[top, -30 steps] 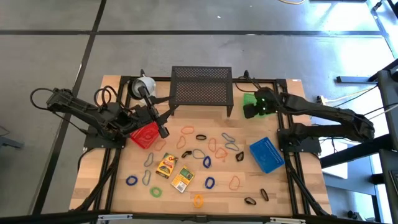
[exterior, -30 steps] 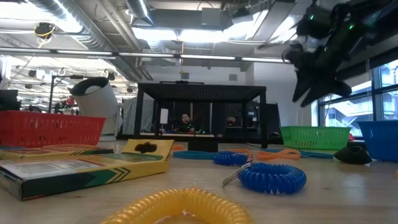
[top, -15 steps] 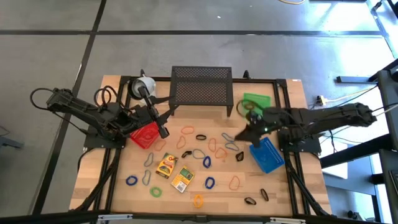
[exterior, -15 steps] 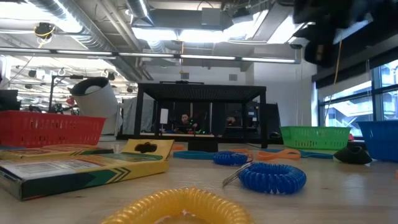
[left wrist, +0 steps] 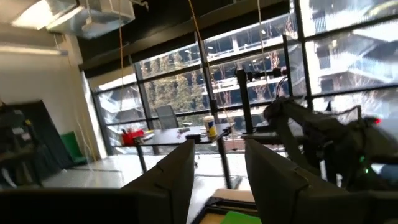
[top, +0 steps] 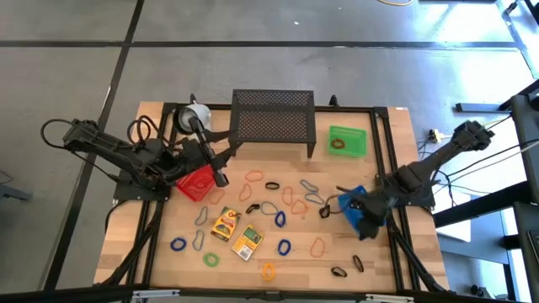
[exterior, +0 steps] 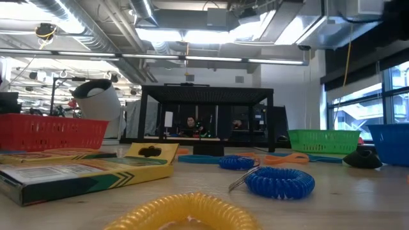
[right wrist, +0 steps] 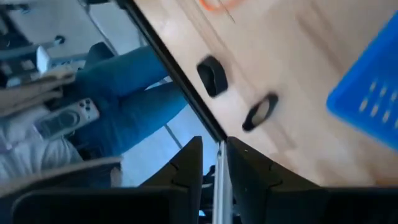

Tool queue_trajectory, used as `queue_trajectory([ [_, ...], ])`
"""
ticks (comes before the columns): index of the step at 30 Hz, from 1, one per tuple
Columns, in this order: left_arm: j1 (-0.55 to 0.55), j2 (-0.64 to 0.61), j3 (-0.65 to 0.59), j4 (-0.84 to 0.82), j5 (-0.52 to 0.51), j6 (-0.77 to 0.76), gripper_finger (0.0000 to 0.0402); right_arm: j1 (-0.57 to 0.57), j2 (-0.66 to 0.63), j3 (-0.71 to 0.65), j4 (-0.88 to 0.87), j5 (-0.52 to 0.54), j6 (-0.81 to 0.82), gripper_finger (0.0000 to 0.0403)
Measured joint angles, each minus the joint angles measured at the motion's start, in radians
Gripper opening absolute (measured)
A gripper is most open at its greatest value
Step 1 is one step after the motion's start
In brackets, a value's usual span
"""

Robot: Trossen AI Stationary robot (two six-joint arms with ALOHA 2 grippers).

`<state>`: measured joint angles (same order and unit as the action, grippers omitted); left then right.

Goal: Pick & Place Office Desk Supplies
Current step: Put the black rubber band into blue bin

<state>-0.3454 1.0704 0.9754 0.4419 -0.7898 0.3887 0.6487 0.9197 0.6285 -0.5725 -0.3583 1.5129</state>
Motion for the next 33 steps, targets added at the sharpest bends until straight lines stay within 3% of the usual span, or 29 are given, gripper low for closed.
queue_trajectory([
  [6,0.000,0.001,0.000,-0.001,0.000,-0.101,0.0136,0.175,0.109,0.000,0.127,0.064,0.206,0.0079],
  [13,0.000,0.001,0.000,-0.001,0.000,-0.117,0.0136,0.278,0.301,0.000,0.301,0.079,0.382,0.0126],
  [20,0.000,0.001,0.000,-0.001,-0.001,-0.115,0.0136,0.305,0.426,0.000,0.356,0.128,0.528,0.0155],
  [25,0.000,0.001,0.000,-0.004,-0.001,-0.114,0.0136,0.304,0.494,0.000,0.356,0.214,0.568,0.0151],
  [33,0.000,0.001,0.000,-0.069,-0.002,-0.114,0.0136,0.304,0.575,0.000,0.356,0.212,0.574,0.0140],
])
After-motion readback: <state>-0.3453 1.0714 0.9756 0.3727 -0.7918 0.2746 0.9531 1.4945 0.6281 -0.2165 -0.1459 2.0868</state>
